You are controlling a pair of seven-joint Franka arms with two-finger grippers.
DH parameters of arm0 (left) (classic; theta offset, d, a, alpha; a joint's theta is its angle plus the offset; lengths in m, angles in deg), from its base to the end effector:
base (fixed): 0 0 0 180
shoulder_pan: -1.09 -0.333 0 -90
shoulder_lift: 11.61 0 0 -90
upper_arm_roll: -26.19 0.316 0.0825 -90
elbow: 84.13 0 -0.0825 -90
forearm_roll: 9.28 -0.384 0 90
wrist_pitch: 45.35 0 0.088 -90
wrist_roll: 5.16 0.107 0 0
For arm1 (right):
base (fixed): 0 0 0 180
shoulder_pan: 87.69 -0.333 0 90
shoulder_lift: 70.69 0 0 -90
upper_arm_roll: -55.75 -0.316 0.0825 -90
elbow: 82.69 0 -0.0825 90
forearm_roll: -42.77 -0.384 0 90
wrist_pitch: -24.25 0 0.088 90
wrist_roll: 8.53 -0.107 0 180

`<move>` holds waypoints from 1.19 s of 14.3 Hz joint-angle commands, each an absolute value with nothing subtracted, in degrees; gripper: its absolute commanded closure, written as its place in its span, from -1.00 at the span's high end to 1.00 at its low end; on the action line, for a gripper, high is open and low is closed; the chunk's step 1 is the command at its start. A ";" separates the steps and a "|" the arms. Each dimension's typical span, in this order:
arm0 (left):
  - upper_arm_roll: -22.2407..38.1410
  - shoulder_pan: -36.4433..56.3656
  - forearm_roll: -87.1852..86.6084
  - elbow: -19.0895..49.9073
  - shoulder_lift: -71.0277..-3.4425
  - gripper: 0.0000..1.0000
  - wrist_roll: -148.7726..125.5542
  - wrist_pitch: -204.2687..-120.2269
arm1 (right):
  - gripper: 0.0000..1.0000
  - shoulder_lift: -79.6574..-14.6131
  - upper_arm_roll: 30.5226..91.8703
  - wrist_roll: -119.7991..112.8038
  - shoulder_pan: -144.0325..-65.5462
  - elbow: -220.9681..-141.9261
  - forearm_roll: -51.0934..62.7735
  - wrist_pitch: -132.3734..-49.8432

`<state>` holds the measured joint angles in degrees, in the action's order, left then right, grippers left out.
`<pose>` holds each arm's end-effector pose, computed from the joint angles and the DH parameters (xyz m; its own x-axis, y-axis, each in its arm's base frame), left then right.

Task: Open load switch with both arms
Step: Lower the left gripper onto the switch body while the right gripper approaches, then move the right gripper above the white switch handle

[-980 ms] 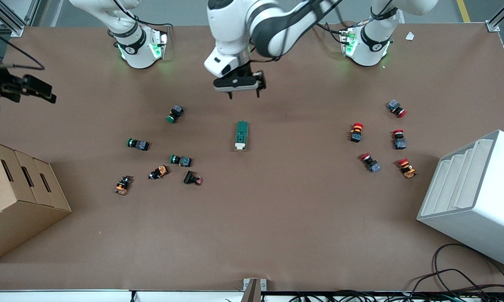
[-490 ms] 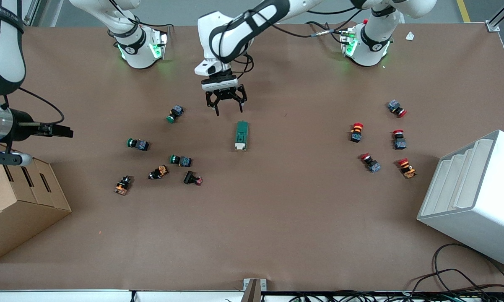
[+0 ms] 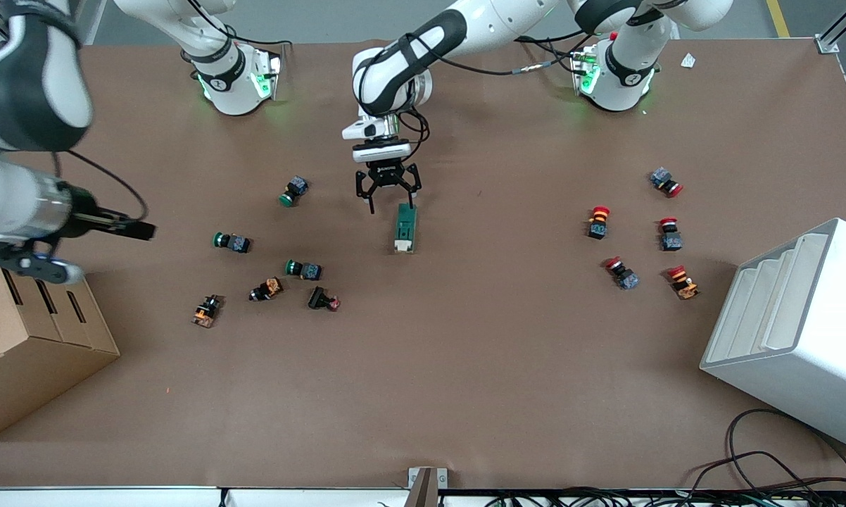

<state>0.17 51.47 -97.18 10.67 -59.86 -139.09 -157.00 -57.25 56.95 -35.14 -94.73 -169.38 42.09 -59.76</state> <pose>0.2529 -0.6188 0.1491 0.5849 0.0923 0.8059 0.1274 -0.9916 0.0211 0.5977 0.0637 0.5076 0.8993 -0.3579 -0.2512 -0.3384 -0.9335 0.1182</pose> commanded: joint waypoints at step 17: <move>0.87 55.66 -117.91 20.72 -64.96 0.99 -151.76 -145.81 | 1.00 -35.55 57.07 -97.34 -120.63 -168.74 35.39 -79.36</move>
